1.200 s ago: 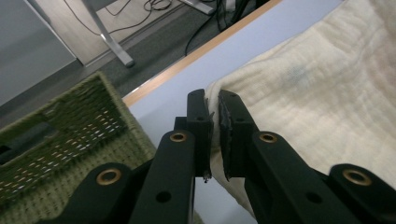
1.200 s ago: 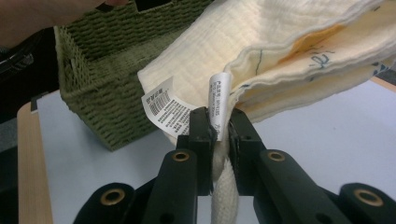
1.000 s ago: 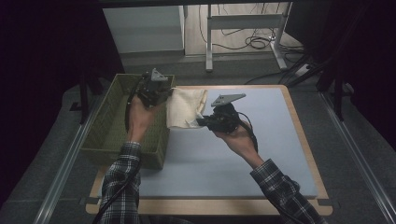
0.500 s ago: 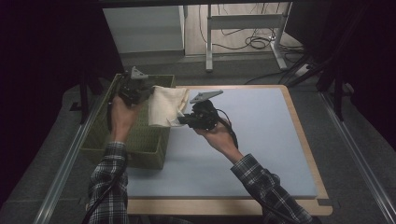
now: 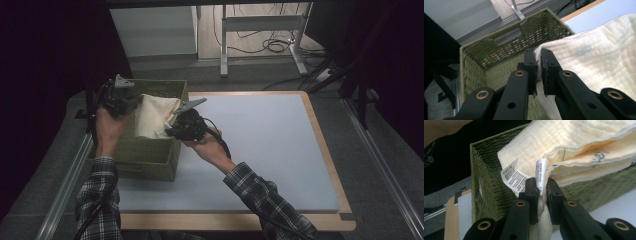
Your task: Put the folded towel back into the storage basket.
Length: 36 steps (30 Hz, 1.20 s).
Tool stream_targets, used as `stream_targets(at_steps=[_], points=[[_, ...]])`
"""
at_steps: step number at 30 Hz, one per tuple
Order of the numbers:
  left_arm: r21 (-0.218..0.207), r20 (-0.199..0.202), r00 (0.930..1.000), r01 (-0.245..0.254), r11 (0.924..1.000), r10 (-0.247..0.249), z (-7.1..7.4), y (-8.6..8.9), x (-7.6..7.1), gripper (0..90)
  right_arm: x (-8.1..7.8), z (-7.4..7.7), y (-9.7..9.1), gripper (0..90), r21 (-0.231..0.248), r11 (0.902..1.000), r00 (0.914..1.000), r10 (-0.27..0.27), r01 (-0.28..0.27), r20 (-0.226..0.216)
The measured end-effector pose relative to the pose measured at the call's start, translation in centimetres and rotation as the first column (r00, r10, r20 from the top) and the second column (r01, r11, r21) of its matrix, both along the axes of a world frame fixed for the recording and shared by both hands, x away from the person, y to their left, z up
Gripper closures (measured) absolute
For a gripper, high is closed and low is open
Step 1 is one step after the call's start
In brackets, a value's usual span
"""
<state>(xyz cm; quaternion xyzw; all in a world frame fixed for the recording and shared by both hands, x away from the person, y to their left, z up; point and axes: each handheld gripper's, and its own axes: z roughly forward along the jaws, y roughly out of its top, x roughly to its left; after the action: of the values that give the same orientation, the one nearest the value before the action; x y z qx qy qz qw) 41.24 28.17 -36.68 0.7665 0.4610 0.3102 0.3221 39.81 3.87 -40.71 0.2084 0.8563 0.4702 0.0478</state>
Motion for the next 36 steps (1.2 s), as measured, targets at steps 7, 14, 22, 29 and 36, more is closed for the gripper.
stream_targets(at_steps=[7,14,22,29,36], points=[[-0.001,-0.024,0.9994,-0.025,0.9997,0.025,-1.2,2.1,-0.6,83.8,-0.1,-1.1,3.0,81.5,-0.039,0.999,0.9995,0.022,-0.023,-0.023],[0.009,-0.063,0.9977,-0.024,0.9997,0.025,-3.2,3.1,-0.6,83.7,0.0,-2.4,5.0,80.6,-0.092,0.995,0.996,0.032,-0.039,-0.084],[0.002,-0.09,0.9958,-0.019,0.9998,0.019,-5.0,3.4,-0.3,83.6,-0.1,-2.8,6.0,79.7,-0.146,0.9885,0.9946,0.024,-0.039,-0.101],[-0.005,-0.114,0.9935,-0.009,0.9999,0.008,-6.5,3.7,-0.3,83.5,-0.4,-3.3,7.3,79.8,-0.221,0.9737,0.9935,0.033,-0.056,-0.109],[0.013,-0.136,0.9907,-0.003,0.9999,0.005,-7.1,4.0,-0.4,83.3,-0.7,-3.5,8.4,79.7,-0.299,0.9524,0.9948,0.031,-0.059,-0.097]])
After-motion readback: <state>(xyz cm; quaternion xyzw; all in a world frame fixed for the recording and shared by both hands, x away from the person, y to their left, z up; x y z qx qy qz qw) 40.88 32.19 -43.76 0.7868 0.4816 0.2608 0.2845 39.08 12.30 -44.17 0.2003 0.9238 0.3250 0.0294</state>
